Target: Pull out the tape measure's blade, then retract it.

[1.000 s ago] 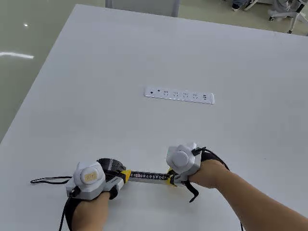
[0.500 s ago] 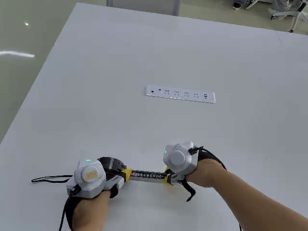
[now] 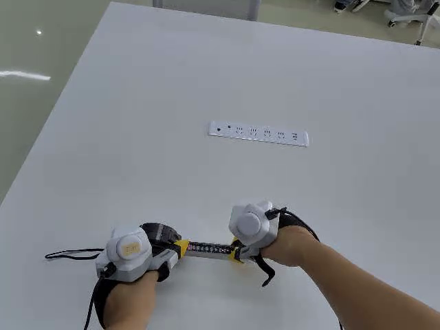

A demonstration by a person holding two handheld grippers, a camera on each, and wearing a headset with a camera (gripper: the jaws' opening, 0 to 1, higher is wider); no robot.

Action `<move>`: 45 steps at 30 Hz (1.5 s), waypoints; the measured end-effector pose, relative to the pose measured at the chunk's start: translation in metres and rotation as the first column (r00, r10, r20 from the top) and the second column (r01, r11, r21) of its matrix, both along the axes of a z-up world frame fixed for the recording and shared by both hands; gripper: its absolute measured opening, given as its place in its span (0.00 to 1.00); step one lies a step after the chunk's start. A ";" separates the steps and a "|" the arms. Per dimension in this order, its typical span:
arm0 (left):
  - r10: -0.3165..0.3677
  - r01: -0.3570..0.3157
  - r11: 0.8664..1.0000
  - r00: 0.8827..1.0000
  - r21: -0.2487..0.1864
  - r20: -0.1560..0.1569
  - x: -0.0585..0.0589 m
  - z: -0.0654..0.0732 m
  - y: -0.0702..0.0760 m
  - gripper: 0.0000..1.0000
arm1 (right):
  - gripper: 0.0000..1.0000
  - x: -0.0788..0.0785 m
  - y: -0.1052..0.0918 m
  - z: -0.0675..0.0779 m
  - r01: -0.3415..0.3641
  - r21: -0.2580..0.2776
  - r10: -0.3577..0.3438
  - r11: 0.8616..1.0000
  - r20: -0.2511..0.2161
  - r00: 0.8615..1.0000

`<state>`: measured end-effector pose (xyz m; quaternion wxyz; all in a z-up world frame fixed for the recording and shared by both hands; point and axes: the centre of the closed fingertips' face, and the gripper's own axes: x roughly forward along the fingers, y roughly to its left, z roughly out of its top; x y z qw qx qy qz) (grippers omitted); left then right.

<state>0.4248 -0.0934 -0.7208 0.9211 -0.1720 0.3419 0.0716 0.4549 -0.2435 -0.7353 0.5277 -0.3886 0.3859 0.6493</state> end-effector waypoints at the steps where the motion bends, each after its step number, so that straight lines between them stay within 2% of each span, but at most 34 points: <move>1: -0.001 0.001 1.000 1.000 0.000 0.000 0.000 0.000 0.000 0.67 | 0.15 0.000 0.001 0.000 0.005 0.002 -0.005 1.000 -0.003 1.000; 14: 0.006 -0.006 1.000 1.000 -0.011 0.003 0.000 0.001 0.000 0.67 | 0.15 0.000 0.008 0.002 0.008 0.016 -0.007 1.000 -0.009 1.000; 45: 0.007 -0.007 0.999 1.000 -0.033 0.002 0.001 0.001 0.004 0.66 | 0.15 -0.012 0.046 0.003 -0.014 0.066 0.016 0.998 -0.018 1.000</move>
